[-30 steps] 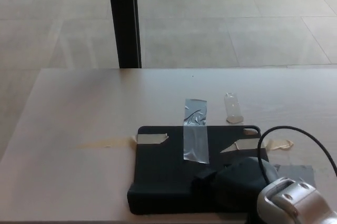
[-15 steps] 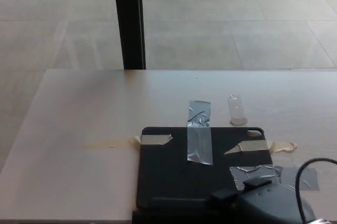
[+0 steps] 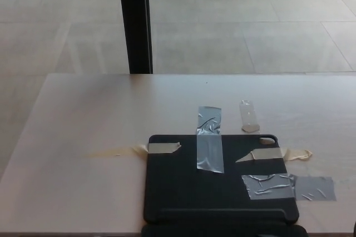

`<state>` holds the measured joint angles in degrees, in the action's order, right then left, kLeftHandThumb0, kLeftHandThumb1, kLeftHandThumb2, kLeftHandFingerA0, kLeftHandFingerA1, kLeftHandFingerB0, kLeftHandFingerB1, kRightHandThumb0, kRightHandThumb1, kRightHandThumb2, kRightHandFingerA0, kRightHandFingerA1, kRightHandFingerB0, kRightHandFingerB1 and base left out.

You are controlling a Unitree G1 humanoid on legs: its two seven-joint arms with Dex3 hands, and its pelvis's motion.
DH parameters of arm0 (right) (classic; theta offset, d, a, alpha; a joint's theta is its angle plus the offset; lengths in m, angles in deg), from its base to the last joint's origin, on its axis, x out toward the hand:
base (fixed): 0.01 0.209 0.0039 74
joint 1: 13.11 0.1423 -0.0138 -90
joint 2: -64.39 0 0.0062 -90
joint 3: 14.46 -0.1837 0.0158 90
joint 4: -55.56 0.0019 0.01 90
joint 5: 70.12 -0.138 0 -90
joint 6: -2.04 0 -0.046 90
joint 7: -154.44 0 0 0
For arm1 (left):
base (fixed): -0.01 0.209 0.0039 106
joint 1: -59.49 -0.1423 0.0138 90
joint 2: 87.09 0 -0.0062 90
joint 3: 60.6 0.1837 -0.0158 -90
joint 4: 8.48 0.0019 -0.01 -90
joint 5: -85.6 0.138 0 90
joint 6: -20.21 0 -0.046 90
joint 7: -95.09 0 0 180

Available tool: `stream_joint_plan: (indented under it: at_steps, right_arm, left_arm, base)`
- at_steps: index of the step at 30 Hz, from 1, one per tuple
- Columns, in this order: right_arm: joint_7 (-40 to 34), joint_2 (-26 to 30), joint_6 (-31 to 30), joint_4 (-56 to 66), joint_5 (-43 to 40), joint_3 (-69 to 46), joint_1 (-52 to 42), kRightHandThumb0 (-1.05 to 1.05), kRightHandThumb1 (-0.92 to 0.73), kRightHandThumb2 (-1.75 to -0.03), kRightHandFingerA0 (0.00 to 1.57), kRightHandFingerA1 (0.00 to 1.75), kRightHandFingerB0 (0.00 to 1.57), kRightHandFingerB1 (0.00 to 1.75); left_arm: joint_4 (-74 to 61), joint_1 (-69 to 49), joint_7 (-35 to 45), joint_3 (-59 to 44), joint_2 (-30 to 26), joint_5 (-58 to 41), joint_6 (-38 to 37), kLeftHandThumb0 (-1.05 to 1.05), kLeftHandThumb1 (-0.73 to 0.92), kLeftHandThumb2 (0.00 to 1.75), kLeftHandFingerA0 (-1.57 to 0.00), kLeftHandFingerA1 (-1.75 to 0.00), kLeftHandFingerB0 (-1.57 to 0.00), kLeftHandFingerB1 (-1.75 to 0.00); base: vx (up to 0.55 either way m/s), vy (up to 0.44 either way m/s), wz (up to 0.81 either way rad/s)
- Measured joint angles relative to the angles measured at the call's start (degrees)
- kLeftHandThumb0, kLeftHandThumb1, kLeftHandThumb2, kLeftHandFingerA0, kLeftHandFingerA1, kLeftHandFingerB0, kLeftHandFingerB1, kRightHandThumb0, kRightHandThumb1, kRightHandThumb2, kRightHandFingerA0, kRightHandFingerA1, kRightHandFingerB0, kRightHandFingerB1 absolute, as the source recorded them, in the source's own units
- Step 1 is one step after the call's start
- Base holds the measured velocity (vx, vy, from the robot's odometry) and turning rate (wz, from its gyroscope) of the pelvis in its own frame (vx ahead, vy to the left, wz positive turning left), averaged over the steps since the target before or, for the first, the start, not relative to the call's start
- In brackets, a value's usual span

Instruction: The robot uses its right hand to open a folded tablet cover kept in the middle of the desk

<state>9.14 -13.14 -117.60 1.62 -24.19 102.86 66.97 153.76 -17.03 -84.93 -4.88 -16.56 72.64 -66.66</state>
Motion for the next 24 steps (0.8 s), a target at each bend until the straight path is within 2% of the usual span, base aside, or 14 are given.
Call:
stream_joint_plan:
  at_steps: [7,8,9,10,12,13,14,15,16,17,21,22,23,24]
  right_arm:
    - [-0.3,-1.8,1.2,-2.5,-3.1,-2.4,-0.5,-0.71,-0.44,-0.83,0.3,0.64,0.15,0.47]
    - [-0.5,-1.9,1.5,-2.8,-3.4,-2.7,-0.5,-0.68,-0.55,-0.57,0.36,0.69,0.2,0.38]
    - [-0.6,-2.1,1.8,-3.1,-3.7,-3.0,-0.4,-0.68,-0.55,-0.57,0.36,0.69,0.2,0.38]
    - [-0.9,-3.0,1.8,-3.8,-4.1,-3.7,-0.1,-0.7,-0.55,-0.57,0.43,0.93,0.19,0.38]
    - [-1.4,-4.3,1.9,-4.8,-4.7,-4.5,0.4,-0.68,-0.55,-0.57,0.42,0.89,0.16,0.37]
    - [-1.6,-5.1,1.9,-5.4,-5.1,-5.0,0.8,-0.69,-0.53,-0.59,0.53,1.45,0.14,0.4]
    - [-1.7,-5.6,1.8,-5.9,-5.3,-5.4,1.1,-0.39,-0.3,-0.92,0.75,1.05,0.0,0.51]
    - [-1.7,-6.1,1.8,-6.4,-5.5,-5.6,1.8,-0.39,-0.3,-0.92,0.75,1.05,0.0,0.51]
    - [-1.7,-6.6,1.5,-7.5,-5.6,-5.8,3.2,-0.39,-0.3,-0.91,0.91,1.14,0.0,0.51]
    - [-1.7,-7.0,1.2,-8.3,-5.7,-6.0,4.2,-0.7,-0.54,-0.58,0.47,1.32,0.12,0.41]
    - [-1.7,-8.4,0.2,-10.9,-6.1,-7.0,6.9,-0.7,-0.54,-0.58,0.47,1.32,0.12,0.41]
    - [-1.7,-8.5,0.0,-11.1,-6.2,-7.1,7.1,-0.5,-0.35,-0.9,0.54,0.83,0.01,0.48]
    - [-1.6,-8.8,-0.4,-11.4,-6.2,-7.1,7.4,-0.74,-0.46,-0.84,0.45,0.78,0.13,0.5]
    - [-1.5,-9.1,-1.0,-11.6,-6.2,-7.1,7.6,-0.41,-0.31,-0.93,0.76,1.04,0.01,0.51]
  left_arm:
    - [0.0,0.2,0.2,0.4,0.0,-0.7,0.0,-0.19,0.33,0.54,-1.17,-0.98,-0.78,-0.71]
    - [0.0,0.2,0.2,0.4,0.0,-0.7,0.0,-0.19,0.33,0.55,-1.18,-1.03,-0.77,-0.71]
    - [0.0,0.2,0.2,0.5,0.0,-0.8,0.0,-0.19,0.33,0.55,-1.18,-1.03,-0.77,-0.71]
    - [0.0,0.2,0.2,0.6,0.0,-0.9,0.0,-0.19,0.33,0.55,-1.2,-1.13,-0.75,-0.7]
    - [0.0,0.2,0.2,0.6,0.0,-0.9,0.0,-0.18,0.33,0.54,-1.16,-1.03,-0.76,-0.7]
    - [0.0,0.2,0.2,0.7,0.0,-1.0,0.1,-0.18,0.33,0.54,-1.15,-0.97,-0.77,-0.7]
    - [0.0,0.2,0.2,0.7,0.0,-1.0,0.1,-0.18,0.33,0.54,-1.17,-0.98,-0.77,-0.71]
    - [0.0,0.1,0.2,0.7,0.0,-1.0,0.0,-0.18,0.33,0.54,-1.17,-0.98,-0.77,-0.71]
    - [0.0,0.2,0.3,0.7,0.0,-1.1,0.0,-0.18,0.32,0.55,-1.19,-1.02,-0.78,-0.71]
    - [0.0,0.2,0.3,0.7,0.0,-1.2,0.1,-0.16,0.32,0.55,-1.18,-1.0,-0.76,-0.71]
    - [0.0,0.2,0.4,0.7,0.0,-1.6,0.1,-0.16,0.32,0.55,-1.18,-1.0,-0.76,-0.71]
    - [0.0,0.2,0.4,0.7,0.0,-1.6,0.0,-0.21,0.33,0.55,-1.15,-1.29,-0.78,-0.71]
    - [0.0,0.2,0.4,0.7,0.0,-1.7,0.0,-0.19,0.33,0.54,-1.16,-1.25,-0.77,-0.71]
    - [0.0,0.3,0.4,0.7,0.0,-1.7,0.0,-0.19,0.33,0.55,-1.21,-1.21,-0.78,-0.72]
  base:
    - [0.0,0.0,0.0]
    - [0.0,0.0,0.0]
    - [0.0,0.0,0.0]
    - [0.0,0.0,0.0]
    - [0.0,0.0,0.0]
    - [0.0,0.0,0.0]
    - [0.0,0.0,0.0]
    - [0.0,0.0,0.0]
    - [0.0,0.0,0.0]
    - [0.0,0.0,0.0]
    - [0.0,0.0,0.0]
    - [0.0,0.0,0.0]
    - [0.0,0.0,0.0]
    - [0.0,0.0,0.0]
